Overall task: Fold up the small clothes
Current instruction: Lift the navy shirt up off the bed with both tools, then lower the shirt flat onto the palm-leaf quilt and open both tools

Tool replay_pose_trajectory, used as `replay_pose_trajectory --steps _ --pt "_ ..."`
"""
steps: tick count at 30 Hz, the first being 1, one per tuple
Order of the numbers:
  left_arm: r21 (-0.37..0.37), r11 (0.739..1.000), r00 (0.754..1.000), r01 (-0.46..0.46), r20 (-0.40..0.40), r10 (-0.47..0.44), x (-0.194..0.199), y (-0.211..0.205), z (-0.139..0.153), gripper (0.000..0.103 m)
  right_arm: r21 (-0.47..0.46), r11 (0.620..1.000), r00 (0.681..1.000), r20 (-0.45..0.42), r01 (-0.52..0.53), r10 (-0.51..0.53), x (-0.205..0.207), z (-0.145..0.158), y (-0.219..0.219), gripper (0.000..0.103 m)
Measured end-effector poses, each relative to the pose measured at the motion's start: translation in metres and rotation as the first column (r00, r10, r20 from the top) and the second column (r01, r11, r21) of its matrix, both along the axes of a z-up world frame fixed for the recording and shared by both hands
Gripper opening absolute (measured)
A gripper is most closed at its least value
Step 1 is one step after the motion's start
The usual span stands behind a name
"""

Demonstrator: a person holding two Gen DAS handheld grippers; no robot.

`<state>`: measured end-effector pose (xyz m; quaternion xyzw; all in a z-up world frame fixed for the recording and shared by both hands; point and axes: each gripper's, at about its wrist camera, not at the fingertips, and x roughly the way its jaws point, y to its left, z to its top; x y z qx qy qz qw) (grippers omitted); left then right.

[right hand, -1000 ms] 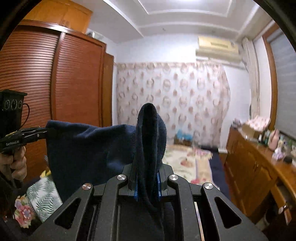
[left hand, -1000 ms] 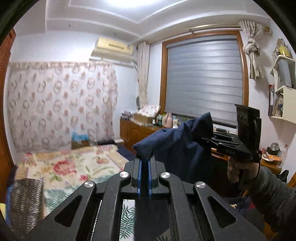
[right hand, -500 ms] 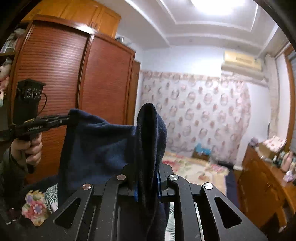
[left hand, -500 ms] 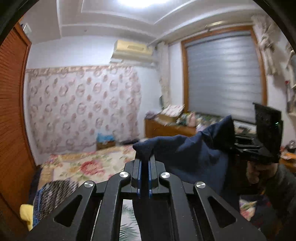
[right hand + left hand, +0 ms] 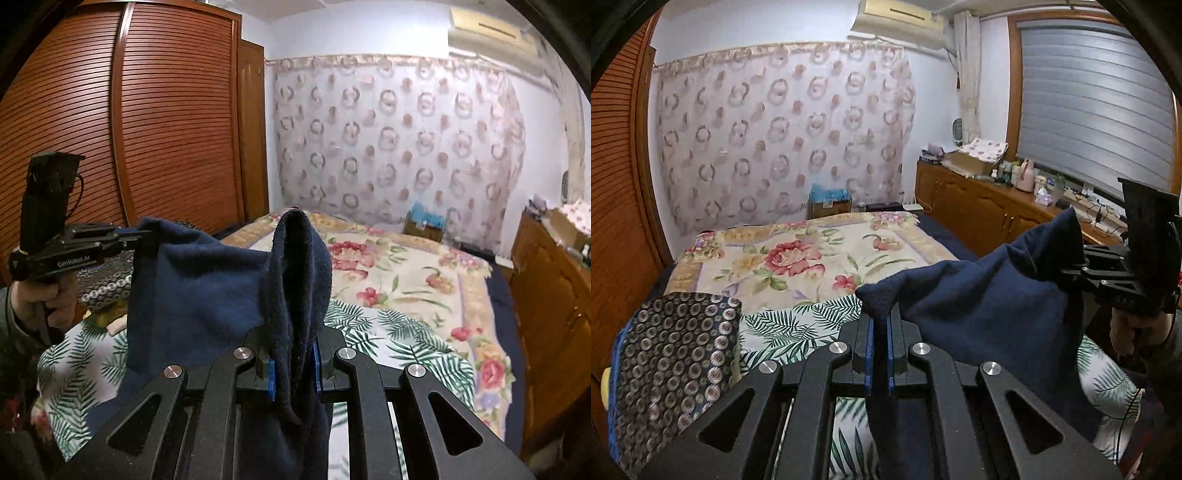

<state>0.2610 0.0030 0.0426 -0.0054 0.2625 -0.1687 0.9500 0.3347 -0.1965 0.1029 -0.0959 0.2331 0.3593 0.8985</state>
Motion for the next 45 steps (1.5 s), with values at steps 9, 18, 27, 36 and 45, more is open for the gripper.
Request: replay_pose_trajectory --steps 9,18,27,36,45 --pt "0.048 0.999 0.997 0.005 -0.083 -0.001 0.046 -0.013 -0.042 0.006 -0.049 0.998 0.994 -0.102 0.026 -0.031 0.079 -0.066 0.047 0.014" --pt "0.062 0.998 0.995 0.015 -0.102 -0.008 0.057 -0.02 -0.057 0.006 -0.074 0.997 0.988 -0.149 0.025 -0.036 0.103 -0.067 0.068 0.015" --pt "0.1 0.995 0.991 0.027 -0.13 -0.013 0.064 -0.028 -0.065 0.006 -0.139 0.988 0.97 -0.222 0.067 -0.097 0.12 -0.081 0.081 0.025" --pt "0.128 0.99 0.986 0.051 -0.166 -0.03 0.041 -0.025 -0.068 0.048 -0.161 0.976 0.958 -0.224 0.147 -0.181 0.109 -0.065 0.073 0.048" --pt "0.096 0.99 0.977 0.1 -0.197 -0.08 -0.046 -0.02 -0.073 0.08 -0.092 0.983 0.951 -0.257 0.156 -0.175 0.02 -0.055 0.033 0.062"
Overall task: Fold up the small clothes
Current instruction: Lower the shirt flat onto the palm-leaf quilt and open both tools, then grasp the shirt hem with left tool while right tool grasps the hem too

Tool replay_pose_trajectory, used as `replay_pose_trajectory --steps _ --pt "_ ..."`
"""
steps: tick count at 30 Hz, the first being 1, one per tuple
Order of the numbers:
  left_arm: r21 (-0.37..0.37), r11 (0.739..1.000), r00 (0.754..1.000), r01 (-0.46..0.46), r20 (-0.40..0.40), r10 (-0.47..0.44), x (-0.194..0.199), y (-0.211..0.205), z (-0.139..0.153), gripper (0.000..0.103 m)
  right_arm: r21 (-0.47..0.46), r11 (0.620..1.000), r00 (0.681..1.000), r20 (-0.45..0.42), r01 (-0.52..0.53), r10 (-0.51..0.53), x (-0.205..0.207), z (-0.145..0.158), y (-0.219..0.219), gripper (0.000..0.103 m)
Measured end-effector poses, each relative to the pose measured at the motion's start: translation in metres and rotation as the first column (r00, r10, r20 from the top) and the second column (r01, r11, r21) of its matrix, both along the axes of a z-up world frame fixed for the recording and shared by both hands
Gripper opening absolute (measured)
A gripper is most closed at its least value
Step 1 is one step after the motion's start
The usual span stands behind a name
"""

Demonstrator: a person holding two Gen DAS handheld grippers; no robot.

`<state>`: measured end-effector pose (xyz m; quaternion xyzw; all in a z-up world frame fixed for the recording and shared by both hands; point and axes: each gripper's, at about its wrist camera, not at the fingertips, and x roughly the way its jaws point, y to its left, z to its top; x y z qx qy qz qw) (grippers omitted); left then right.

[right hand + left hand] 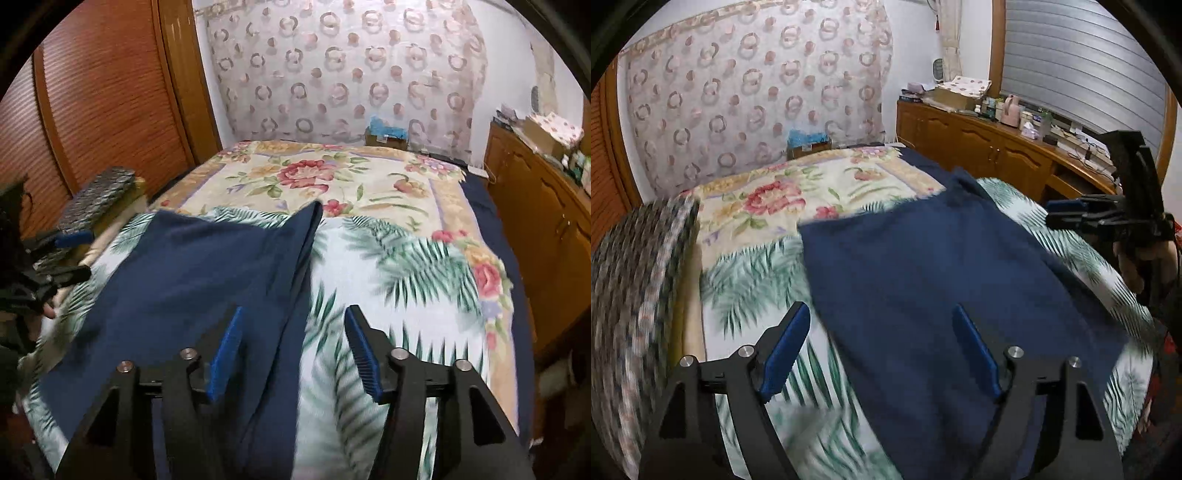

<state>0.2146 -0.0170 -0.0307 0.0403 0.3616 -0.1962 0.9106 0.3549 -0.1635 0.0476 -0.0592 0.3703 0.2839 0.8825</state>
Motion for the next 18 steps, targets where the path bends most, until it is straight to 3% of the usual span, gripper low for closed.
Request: replay_pose_trajectory --steps 9,14,18 --pt "-0.006 1.0 0.998 -0.028 -0.063 0.028 -0.072 0.008 -0.018 0.077 -0.002 0.999 0.999 -0.037 -0.04 0.04 -0.088 -0.009 -0.006 0.069" --pt "-0.055 0.998 0.994 -0.028 -0.108 0.022 -0.094 0.014 -0.028 0.053 0.001 1.0 0.997 -0.076 -0.006 0.007 -0.113 -0.02 -0.014 0.069" --pt "-0.079 0.996 0.99 -0.044 -0.134 0.033 -0.105 0.015 -0.038 0.046 -0.023 0.999 0.995 -0.099 0.033 -0.035 -0.118 -0.028 -0.028 0.069"
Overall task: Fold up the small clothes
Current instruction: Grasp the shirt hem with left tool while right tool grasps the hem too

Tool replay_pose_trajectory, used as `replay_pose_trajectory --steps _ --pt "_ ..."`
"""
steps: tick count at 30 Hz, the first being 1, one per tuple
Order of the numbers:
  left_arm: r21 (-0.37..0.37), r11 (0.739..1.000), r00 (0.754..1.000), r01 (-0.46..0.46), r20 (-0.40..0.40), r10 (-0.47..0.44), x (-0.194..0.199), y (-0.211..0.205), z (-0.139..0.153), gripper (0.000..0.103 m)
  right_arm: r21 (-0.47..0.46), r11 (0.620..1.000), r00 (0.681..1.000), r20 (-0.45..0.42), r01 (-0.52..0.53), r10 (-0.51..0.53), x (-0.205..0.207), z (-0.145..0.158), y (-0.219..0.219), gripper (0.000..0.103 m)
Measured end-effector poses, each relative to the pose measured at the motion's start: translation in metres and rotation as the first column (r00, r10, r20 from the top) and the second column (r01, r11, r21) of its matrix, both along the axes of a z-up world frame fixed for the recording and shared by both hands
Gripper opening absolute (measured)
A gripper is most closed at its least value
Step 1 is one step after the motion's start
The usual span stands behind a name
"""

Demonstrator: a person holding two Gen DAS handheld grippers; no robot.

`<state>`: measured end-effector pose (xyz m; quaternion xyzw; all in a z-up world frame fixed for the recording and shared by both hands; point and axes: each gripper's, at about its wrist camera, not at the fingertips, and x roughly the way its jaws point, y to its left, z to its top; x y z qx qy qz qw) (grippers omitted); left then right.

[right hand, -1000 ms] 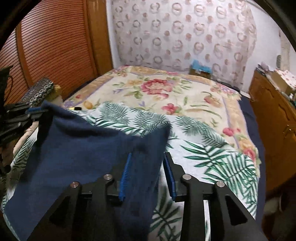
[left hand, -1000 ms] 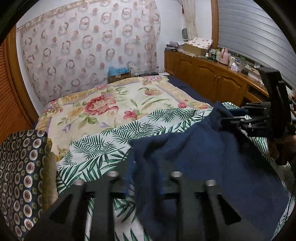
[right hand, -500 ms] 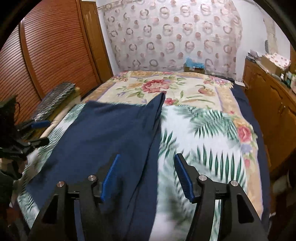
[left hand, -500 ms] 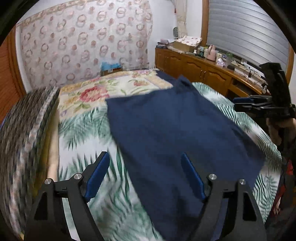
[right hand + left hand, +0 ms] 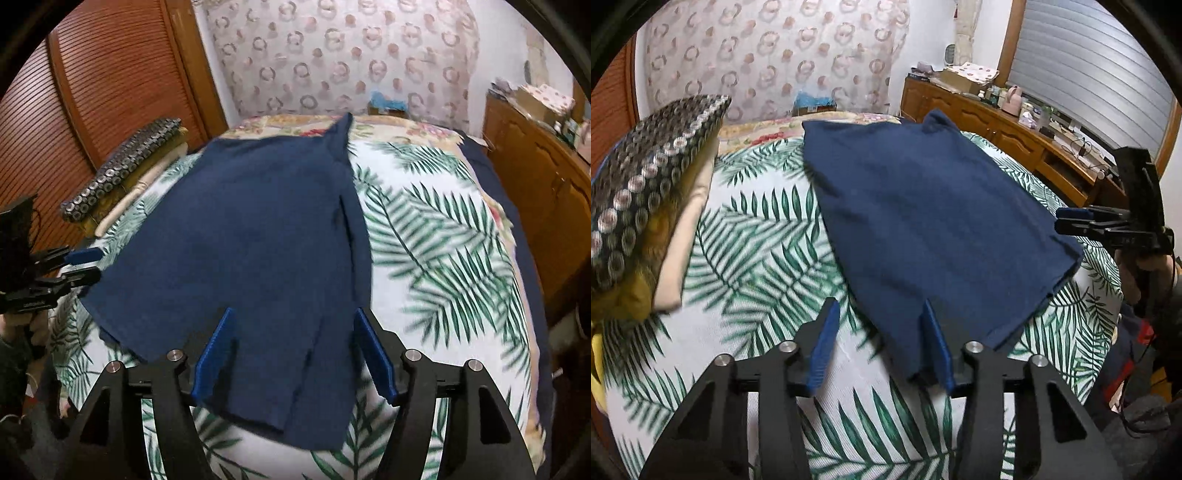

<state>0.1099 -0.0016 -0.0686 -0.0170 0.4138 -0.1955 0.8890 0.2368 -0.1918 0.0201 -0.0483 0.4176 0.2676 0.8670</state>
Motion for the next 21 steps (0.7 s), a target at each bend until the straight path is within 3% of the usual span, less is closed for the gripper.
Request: replay_pose_trajectory --steps 5,14,17,21 --pt "-0.028 1.0 1.0 -0.004 -0.018 0.003 -0.009 -0.001 -0.006 0.046 -0.04 0.998 0.999 -0.012 0.042 -0.043 -0.004 -0.001 -0.005 0.069" --pt "-0.013 1.0 1.0 -0.005 -0.024 0.005 -0.016 -0.008 -0.011 0.046 -0.006 1.0 0.999 -0.034 0.009 -0.01 -0.014 -0.005 -0.002 0.069" --pt "-0.009 1.0 1.0 -0.008 -0.017 0.007 -0.017 -0.009 -0.012 0.045 -0.038 0.999 1.0 -0.01 -0.012 0.012 -0.018 -0.007 0.005 0.059" --pt "-0.028 1.0 1.0 -0.008 -0.017 0.007 -0.019 -0.011 -0.012 0.04 -0.039 0.999 0.999 -0.005 -0.033 0.033 -0.02 -0.008 0.009 0.03"
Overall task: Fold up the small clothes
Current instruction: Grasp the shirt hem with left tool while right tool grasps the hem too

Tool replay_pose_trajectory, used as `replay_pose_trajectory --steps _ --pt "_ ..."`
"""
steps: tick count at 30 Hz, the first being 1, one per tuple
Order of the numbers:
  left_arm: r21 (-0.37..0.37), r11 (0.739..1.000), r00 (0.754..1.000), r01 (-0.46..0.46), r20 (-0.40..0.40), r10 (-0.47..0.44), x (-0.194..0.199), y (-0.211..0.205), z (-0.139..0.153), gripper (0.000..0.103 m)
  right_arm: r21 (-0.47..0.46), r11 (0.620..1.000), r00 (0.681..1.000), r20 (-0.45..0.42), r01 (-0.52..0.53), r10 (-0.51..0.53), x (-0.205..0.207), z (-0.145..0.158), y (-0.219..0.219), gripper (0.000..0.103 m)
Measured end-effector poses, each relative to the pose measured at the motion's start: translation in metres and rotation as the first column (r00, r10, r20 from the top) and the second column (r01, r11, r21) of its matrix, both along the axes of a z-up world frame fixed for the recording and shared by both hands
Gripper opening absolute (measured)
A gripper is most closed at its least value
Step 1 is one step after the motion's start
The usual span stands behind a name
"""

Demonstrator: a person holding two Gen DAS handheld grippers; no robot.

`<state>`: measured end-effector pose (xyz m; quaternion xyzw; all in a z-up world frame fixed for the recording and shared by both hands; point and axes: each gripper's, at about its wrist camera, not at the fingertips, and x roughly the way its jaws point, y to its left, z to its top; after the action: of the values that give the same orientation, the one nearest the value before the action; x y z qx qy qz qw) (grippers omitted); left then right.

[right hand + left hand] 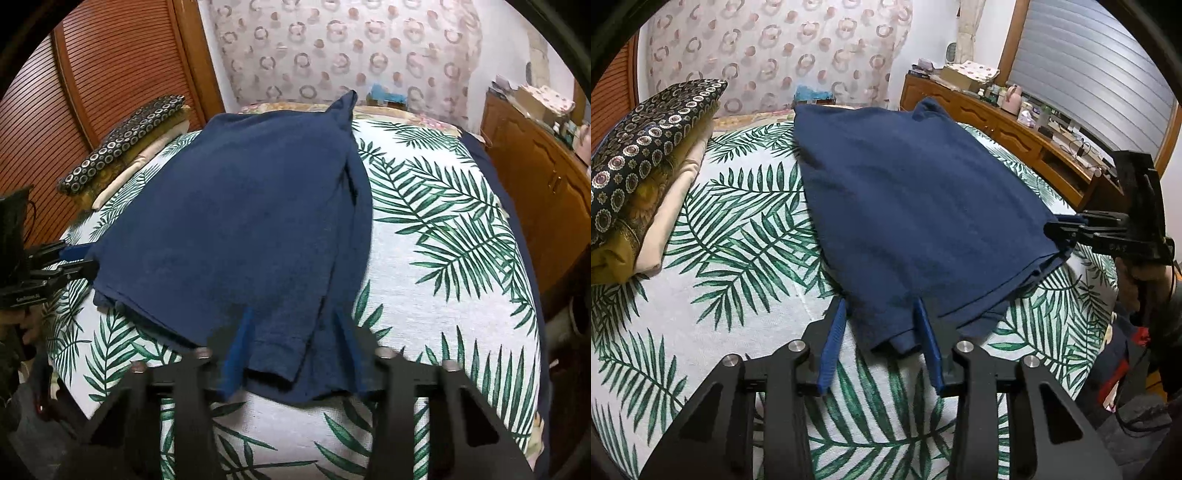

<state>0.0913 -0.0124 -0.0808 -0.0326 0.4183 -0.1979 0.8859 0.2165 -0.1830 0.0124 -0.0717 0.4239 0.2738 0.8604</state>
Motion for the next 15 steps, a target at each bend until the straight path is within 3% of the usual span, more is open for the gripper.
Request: replay_pose_trajectory --steps 5,15 --pt "0.002 1.0 1.0 0.006 0.011 -0.006 0.0 -0.004 0.004 0.016 0.016 1.0 1.0 0.004 -0.01 0.01 0.001 0.002 0.001 0.013" --pt "-0.073 0.997 0.991 0.002 0.131 0.007 0.009 -0.002 0.055 0.011 0.167 0.985 0.995 0.094 -0.04 0.025 0.001 0.036 -0.009 0.008"
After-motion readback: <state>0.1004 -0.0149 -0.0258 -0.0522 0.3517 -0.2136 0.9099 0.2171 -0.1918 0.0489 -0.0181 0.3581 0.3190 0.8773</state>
